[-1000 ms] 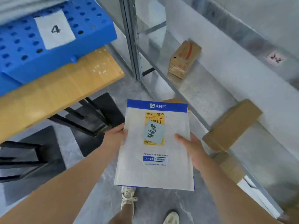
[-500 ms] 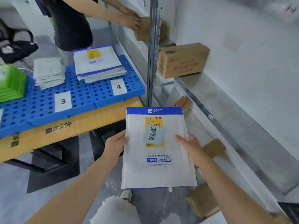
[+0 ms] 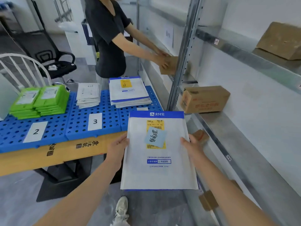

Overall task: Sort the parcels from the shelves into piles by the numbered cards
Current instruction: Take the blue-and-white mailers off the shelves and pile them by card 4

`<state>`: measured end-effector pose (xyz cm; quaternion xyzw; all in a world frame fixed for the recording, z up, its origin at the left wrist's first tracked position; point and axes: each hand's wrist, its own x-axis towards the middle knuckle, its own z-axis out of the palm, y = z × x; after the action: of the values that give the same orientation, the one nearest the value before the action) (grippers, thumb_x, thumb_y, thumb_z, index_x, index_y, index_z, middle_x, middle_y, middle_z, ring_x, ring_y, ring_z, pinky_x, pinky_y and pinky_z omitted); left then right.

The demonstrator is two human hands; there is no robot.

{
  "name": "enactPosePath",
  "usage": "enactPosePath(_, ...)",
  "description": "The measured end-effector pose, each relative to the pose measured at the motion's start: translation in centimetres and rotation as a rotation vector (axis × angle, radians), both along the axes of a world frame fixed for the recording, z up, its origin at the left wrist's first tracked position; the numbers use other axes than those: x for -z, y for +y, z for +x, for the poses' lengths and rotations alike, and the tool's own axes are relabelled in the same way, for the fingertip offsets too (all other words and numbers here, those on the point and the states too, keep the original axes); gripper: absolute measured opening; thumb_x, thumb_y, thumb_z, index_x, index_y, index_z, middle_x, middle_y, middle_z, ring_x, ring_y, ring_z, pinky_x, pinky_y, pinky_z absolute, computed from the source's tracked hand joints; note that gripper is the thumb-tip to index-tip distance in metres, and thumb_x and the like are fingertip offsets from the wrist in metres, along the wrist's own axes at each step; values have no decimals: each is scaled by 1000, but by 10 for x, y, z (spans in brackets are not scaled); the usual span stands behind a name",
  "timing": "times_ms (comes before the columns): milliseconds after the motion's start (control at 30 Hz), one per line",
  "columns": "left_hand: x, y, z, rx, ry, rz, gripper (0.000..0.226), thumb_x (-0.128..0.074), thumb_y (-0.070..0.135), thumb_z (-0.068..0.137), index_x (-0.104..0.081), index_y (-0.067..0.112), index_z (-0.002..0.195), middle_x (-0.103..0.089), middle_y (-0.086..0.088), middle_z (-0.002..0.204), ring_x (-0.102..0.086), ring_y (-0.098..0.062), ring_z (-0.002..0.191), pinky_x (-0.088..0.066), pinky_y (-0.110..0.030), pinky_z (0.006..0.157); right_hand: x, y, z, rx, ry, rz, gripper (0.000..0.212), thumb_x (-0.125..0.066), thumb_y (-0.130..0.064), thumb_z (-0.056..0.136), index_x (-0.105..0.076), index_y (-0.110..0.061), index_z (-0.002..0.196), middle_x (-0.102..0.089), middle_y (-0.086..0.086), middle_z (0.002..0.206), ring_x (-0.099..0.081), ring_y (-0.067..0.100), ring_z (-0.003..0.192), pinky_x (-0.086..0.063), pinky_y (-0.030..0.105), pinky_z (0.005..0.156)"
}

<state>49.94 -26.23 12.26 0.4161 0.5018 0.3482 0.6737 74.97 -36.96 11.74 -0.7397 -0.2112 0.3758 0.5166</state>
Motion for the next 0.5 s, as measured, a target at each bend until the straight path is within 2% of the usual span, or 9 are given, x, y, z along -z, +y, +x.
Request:
enactPosePath(100,-3,43,-2,-38,-6,3,31,-57,8,93,-66,18,121,-71,0,113,-65,-22,109,-49,-47,99,-12,42,-2,-24,-30,-3,21,-58,-24,95,-58,-17,114,-69,1,102,-67,22,91,-54,38,81)
enactPosePath(200,-6,92,2,-48,-32,4,28,-56,5,93,-67,17,116,-72,-1,110,-66,-23,105,-51,-47,96,-21,89,1,-40,-57,-18,15,-57,-27,95,-59,-21,108,-69,1,104,-67,23,94,-55,44,87)
enactPosePath(300,-10,139,7,-41,-45,40,32,-57,5,92,-67,17,120,-72,-1,110,-67,-20,103,-51,-44,97,-30,139,6,-17,-66,-16,6,-58,-23,96,-59,-24,101,-68,3,105,-66,25,97,-54,46,90)
enactPosePath(400,-13,185,11,-56,-66,40,34,-57,4,92,-65,16,122,-71,-4,112,-64,-16,96,-48,-43,100,-39,186,8,-7,-83,-17,12,-58,-24,95,-59,-22,107,-69,3,107,-67,25,97,-54,48,90)
enactPosePath(500,-13,233,15,-49,-73,34,32,-59,4,92,-65,15,122,-68,-5,117,-63,-21,107,-48,-40,101,-46,226,12,-4,-89,-26,15,-58,-26,95,-58,-23,110,-68,3,107,-67,25,96,-54,49,90)
